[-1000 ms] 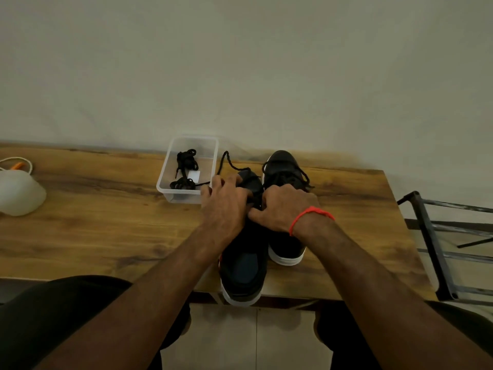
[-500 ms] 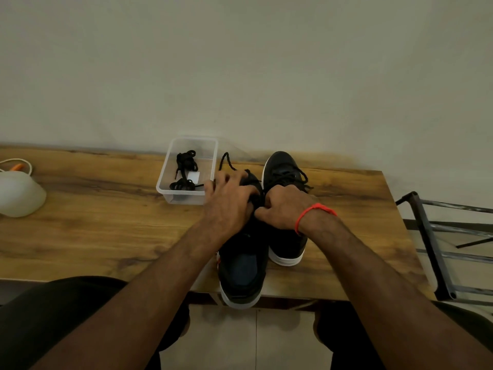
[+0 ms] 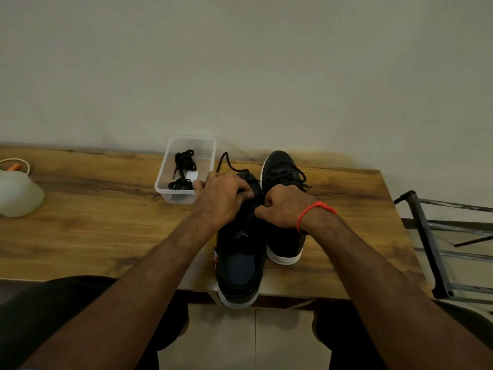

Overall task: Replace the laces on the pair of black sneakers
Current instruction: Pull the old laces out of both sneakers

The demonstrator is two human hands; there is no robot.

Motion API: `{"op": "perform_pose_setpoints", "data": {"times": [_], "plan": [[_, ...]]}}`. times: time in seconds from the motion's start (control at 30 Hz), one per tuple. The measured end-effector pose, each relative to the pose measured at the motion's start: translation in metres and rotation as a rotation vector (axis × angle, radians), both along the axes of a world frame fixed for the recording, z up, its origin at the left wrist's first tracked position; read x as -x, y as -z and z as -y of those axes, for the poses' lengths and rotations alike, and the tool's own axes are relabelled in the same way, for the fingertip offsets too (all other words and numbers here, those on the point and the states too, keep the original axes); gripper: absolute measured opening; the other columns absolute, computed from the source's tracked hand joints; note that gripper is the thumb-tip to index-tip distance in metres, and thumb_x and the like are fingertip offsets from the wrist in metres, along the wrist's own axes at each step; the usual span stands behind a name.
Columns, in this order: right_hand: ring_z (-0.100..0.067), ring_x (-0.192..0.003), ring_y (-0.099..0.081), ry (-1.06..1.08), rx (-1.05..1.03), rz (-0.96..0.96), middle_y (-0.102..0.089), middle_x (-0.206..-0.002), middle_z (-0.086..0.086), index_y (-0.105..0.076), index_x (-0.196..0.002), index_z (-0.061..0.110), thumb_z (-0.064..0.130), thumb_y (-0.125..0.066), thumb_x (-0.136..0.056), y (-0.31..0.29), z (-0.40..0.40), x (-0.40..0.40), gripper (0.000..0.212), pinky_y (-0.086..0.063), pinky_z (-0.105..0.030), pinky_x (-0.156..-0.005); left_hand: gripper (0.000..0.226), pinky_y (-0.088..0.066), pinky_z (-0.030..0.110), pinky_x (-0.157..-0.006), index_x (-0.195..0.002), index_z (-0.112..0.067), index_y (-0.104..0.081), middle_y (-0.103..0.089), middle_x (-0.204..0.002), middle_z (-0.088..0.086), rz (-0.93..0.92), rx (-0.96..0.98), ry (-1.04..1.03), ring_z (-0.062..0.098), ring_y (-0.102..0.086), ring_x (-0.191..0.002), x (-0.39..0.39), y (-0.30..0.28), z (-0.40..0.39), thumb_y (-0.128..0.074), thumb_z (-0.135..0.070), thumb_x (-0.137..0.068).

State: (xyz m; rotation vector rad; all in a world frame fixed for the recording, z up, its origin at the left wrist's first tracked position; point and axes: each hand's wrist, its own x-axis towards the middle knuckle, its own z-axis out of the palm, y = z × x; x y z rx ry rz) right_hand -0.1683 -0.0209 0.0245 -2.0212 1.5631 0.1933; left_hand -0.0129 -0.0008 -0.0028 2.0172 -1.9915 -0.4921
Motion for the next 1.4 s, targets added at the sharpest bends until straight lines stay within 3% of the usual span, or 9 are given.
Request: {"op": "perform_pose_setpoints", "data": {"times": [0.1,0.23,0.43,0.5,0.6,0.77,0.93,1.0,1.4], "plan": [[-0.017,-0.06,-0.052,-0.002,0.002,0.004,-0.053,-0.07,-0.001,-0.049,-0.069,0.02,0.044,-0.059,-0.093,-0.002,-0.001,-0.001,0.035,-0.039,-0.027,-0.053,0.017,-0.023,0.042,-0.091,-0.101,-0.037,-0.074,-0.065,-0.114,-0.015,-0.035,0.067,-0.036,0.019,-0.047,-0.122,0.002,-0.001,0.003,-0.059,-0.045,-0.098],[-0.015,-0.062,-0.053,-0.014,0.009,-0.009,-0.054,-0.072,0.0,-0.049,-0.068,0.021,0.043,-0.059,-0.094,-0.005,-0.002,-0.002,0.035,-0.038,-0.026,-0.054,0.017,-0.049,0.046,-0.094,-0.087,-0.034,-0.071,-0.068,-0.082,-0.019,-0.307,0.194,-0.076,0.008,-0.065,-0.09,-0.002,-0.004,0.008,-0.061,-0.044,-0.097],[-0.018,-0.071,-0.057,0.038,-0.051,-0.016,-0.056,-0.079,-0.002,-0.054,-0.076,0.019,0.047,-0.057,-0.094,-0.005,-0.002,0.003,0.034,-0.045,-0.03,-0.063,0.018,-0.048,0.011,-0.062,-0.1,-0.015,-0.07,-0.071,-0.09,0.002,-1.149,0.172,-0.341,0.013,-0.069,-0.09,-0.002,-0.031,0.007,-0.054,-0.018,-0.105],[-0.02,-0.074,-0.058,0.06,-0.049,-0.013,-0.057,-0.08,-0.003,-0.058,-0.081,0.017,0.048,-0.055,-0.094,-0.005,-0.001,0.004,0.035,-0.049,-0.031,-0.066,0.018,-0.044,0.007,-0.053,-0.104,-0.013,-0.068,-0.07,-0.094,0.004,-1.252,0.106,-0.399,0.012,-0.069,-0.087,-0.001,-0.035,0.005,-0.051,-0.019,-0.106],[-0.024,-0.078,-0.061,0.086,0.035,-0.002,-0.059,-0.084,-0.005,-0.055,-0.082,0.02,0.05,-0.056,-0.092,0.0,0.0,0.002,0.032,-0.053,-0.035,-0.072,0.019,-0.045,0.007,-0.053,-0.107,-0.01,-0.067,-0.072,-0.091,0.001,-1.126,0.003,-0.261,0.0,-0.067,-0.076,0.002,-0.037,0.003,-0.05,-0.019,-0.107],[-0.023,-0.085,-0.056,0.064,0.387,0.33,-0.052,-0.09,0.005,-0.047,-0.101,0.028,0.044,-0.056,-0.094,0.006,0.003,-0.005,0.02,-0.049,-0.04,-0.072,0.015,-0.057,0.02,-0.085,-0.1,-0.017,-0.076,-0.076,-0.094,-0.004,-0.888,-0.069,0.029,0.006,-0.07,-0.093,0.0,-0.032,0.002,-0.061,-0.021,-0.101],[0.004,-0.054,-0.053,0.172,0.362,0.53,-0.054,-0.06,0.013,-0.063,-0.07,0.03,0.03,-0.056,-0.101,0.002,0.012,-0.005,0.032,-0.035,-0.012,-0.051,0.035,-0.047,0.022,-0.064,-0.124,-0.024,-0.056,-0.058,-0.094,-0.003,-0.679,-0.134,-0.136,0.007,-0.059,-0.082,-0.014,-0.032,0.004,-0.07,-0.036,-0.094],[0.01,-0.051,-0.053,0.254,0.317,0.586,-0.064,-0.067,0.011,-0.072,-0.079,0.024,0.031,-0.057,-0.1,0.004,0.016,-0.003,0.027,-0.036,-0.008,-0.053,0.055,-0.052,0.029,-0.062,-0.134,-0.027,-0.043,-0.056,-0.105,0.001,-0.504,-0.262,-0.141,0.015,-0.06,-0.092,-0.022,-0.029,0.003,-0.075,-0.035,-0.09],[-0.018,-0.055,-0.058,0.64,0.186,1.124,-0.062,-0.073,-0.003,-0.068,-0.082,0.011,0.02,-0.054,-0.103,-0.003,0.02,-0.002,0.026,-0.059,-0.037,-0.06,0.057,-0.054,0.028,-0.042,-0.136,-0.026,-0.031,-0.053,-0.113,0.006,-0.41,-0.466,-0.17,0.024,-0.066,-0.085,-0.019,-0.009,-0.001,-0.065,-0.006,-0.095]]}}
